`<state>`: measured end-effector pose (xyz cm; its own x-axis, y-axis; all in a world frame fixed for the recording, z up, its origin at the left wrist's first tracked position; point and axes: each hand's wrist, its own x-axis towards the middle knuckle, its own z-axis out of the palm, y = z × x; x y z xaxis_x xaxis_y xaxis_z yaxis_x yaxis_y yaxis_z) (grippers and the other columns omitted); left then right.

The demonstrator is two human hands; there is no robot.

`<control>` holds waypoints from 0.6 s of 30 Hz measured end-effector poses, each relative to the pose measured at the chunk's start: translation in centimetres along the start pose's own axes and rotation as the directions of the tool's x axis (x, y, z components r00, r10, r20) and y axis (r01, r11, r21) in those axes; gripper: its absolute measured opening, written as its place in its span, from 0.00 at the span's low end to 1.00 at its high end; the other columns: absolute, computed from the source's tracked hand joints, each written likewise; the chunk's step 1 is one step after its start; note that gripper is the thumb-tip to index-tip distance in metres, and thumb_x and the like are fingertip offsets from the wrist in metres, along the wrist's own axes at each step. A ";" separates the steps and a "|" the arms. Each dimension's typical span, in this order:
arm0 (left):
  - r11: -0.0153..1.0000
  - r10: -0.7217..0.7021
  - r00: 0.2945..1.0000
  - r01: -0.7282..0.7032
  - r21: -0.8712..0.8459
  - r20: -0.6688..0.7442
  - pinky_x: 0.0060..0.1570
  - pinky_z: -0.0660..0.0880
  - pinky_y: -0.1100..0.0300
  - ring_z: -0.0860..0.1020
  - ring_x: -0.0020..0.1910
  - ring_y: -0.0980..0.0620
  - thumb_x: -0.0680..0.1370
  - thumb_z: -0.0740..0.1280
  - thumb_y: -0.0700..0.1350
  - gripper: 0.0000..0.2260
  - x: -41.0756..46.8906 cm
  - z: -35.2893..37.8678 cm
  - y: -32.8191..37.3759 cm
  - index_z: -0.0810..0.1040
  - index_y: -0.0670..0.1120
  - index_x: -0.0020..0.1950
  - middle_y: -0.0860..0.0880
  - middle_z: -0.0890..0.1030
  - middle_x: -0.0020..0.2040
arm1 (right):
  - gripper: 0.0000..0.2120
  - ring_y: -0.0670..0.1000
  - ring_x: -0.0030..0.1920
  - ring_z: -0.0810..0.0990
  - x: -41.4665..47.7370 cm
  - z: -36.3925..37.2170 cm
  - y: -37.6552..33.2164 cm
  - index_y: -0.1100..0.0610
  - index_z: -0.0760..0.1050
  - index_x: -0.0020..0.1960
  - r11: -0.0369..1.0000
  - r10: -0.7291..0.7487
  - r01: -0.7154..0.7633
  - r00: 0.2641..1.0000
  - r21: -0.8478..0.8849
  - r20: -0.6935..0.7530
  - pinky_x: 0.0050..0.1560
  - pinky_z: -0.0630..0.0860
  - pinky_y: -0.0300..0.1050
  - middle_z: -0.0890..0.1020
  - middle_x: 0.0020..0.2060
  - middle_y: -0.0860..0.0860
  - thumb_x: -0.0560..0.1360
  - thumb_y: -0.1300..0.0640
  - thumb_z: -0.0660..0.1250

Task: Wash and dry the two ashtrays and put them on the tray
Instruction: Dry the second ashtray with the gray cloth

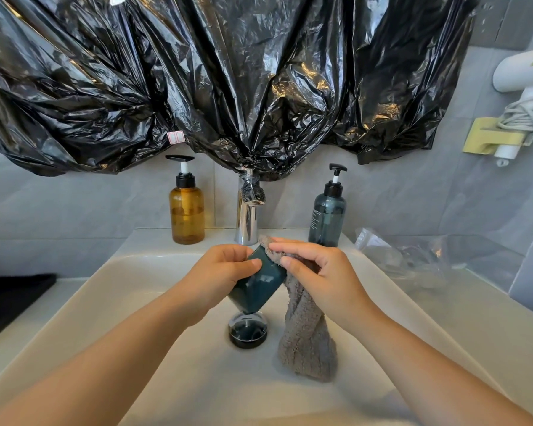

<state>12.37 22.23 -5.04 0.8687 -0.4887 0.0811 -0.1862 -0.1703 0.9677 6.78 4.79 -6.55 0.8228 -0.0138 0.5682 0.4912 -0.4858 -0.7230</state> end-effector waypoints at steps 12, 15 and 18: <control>1.000 0.012 0.998 -0.011 0.016 -0.057 0.42 0.73 0.60 0.79 0.39 0.50 0.80 0.63 0.41 0.08 -0.1 -0.2 0.2 0.81 0.43 0.45 0.46 0.84 0.40 | 0.12 0.34 0.54 0.79 0.2 -0.7 0.7 0.48 0.82 0.58 0.992 0.043 -0.054 0.995 -0.113 -0.096 0.57 0.76 0.33 0.83 0.51 0.37 0.78 0.59 0.67; 1.000 0.017 0.999 -0.017 0.004 -0.033 0.44 0.73 0.59 0.79 0.39 0.49 0.80 0.63 0.40 0.08 -0.2 -0.2 0.1 0.81 0.43 0.46 0.46 0.83 0.40 | 0.12 0.36 0.54 0.80 -0.1 -0.7 0.4 0.49 0.83 0.55 0.992 -0.004 -0.006 0.997 -0.122 -0.082 0.56 0.75 0.33 0.84 0.51 0.38 0.77 0.61 0.68; 0.998 0.035 0.999 -0.035 0.046 0.014 0.49 0.76 0.55 0.81 0.43 0.48 0.80 0.63 0.40 0.07 -0.1 -0.2 -0.1 0.81 0.43 0.48 0.45 0.85 0.43 | 0.13 0.34 0.57 0.78 -0.1 0.0 -0.3 0.47 0.82 0.56 0.988 -0.073 0.071 0.997 -0.139 -0.015 0.57 0.73 0.29 0.83 0.53 0.38 0.76 0.62 0.68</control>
<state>12.34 22.48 -5.08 0.8554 -0.5060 0.1112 -0.2376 -0.1924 0.9521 6.55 4.95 -6.40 0.7800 0.0085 0.6258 0.5034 -0.6025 -0.6193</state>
